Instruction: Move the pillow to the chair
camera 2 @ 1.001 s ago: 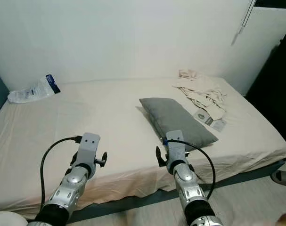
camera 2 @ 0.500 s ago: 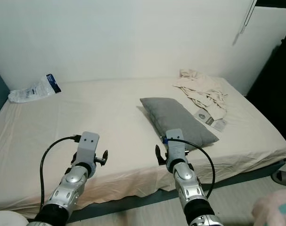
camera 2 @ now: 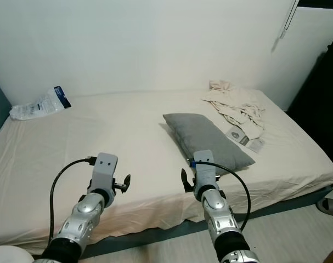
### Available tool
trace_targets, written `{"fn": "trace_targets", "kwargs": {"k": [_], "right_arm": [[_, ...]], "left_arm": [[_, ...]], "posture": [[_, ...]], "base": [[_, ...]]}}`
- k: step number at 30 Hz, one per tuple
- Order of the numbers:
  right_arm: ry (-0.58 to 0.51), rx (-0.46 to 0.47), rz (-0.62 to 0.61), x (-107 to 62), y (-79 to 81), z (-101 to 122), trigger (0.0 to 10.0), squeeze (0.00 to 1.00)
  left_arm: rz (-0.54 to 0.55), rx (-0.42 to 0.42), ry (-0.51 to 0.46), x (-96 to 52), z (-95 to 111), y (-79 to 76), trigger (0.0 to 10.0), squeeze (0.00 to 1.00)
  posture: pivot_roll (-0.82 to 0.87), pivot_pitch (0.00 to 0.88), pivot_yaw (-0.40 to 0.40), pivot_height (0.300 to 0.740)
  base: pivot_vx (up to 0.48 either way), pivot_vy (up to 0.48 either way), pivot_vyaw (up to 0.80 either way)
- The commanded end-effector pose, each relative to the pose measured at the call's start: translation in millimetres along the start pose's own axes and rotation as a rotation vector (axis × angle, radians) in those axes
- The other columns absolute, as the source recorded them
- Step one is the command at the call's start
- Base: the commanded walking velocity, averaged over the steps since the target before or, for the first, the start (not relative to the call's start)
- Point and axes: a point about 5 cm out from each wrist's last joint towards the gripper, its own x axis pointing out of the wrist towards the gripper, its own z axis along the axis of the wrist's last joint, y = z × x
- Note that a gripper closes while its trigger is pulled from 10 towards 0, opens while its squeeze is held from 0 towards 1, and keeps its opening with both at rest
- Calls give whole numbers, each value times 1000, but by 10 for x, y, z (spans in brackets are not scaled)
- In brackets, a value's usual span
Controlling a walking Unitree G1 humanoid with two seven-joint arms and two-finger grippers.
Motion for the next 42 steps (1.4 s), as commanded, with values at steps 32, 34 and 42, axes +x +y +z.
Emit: {"fn": "trace_targets", "kwargs": {"k": [32, 34, 42], "right_arm": [[11, 17, -15, -9, -34, -34, 10000, 0], [10, 16, -11, -4, -26, -28, 10000, 0], [11, 15, -9, -12, -21, -38, 10000, 0]], "left_arm": [[44, -50, -38, -4, 54, 47, 10000, 0], [33, -9, -49, -3, 67, 38, 10000, 0], [11, 15, -54, -10, 65, -16, 10000, 0]], "posture": [[-43, 56, -37, 712], [-41, 56, -38, 712], [-41, 60, -37, 712]], "base": [[106, 0, 0], [0, 0, 0], [0, -164, 0]]}}
